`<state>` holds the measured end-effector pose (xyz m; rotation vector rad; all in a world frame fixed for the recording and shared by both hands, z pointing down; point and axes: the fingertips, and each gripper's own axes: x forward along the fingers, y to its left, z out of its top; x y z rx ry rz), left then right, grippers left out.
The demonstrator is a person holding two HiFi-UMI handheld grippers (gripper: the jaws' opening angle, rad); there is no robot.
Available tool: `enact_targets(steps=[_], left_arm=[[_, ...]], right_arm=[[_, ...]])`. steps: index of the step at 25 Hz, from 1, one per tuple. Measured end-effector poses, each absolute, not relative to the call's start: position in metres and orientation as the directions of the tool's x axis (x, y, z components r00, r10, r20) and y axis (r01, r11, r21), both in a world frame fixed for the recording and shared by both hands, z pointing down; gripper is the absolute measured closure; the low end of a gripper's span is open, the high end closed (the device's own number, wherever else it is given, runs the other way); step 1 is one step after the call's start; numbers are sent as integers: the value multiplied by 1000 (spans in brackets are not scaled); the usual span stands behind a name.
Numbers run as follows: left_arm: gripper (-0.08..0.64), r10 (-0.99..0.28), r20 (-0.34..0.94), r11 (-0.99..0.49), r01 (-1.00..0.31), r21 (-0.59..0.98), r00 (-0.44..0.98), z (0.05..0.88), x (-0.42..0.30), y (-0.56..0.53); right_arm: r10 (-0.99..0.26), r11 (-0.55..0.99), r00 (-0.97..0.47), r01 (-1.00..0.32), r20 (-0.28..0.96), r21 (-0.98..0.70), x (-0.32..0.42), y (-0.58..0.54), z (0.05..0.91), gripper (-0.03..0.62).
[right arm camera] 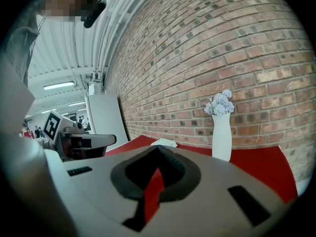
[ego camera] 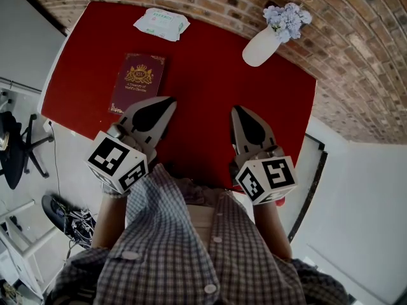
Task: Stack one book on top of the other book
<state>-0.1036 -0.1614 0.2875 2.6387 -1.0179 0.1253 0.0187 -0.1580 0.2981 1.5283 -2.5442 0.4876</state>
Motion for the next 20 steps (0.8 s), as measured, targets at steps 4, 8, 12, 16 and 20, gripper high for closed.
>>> enact_targets(steps=[4, 8, 12, 16, 20], left_arm=[[552, -640, 191, -701, -667, 253, 745, 289, -104, -161], [552, -640, 193, -698, -668, 260, 744, 290, -105, -162], [552, -640, 186, -691, -665, 285, 745, 291, -105, -163], [552, -638, 189, -692, -663, 286, 747, 292, -106, -164], [552, -637, 193, -691, -664, 286, 746, 293, -107, -164]], right_arm=[[-830, 440, -483, -874, 277, -206, 17, -158, 299, 584], [-827, 441, -485, -873, 283, -206, 16, -158, 300, 584], [-822, 446, -491, -870, 288, -209, 15, -158, 302, 584], [-815, 454, -501, -865, 291, -215, 13, -158, 303, 584], [-811, 460, -507, -861, 292, -216, 9, -158, 304, 584]])
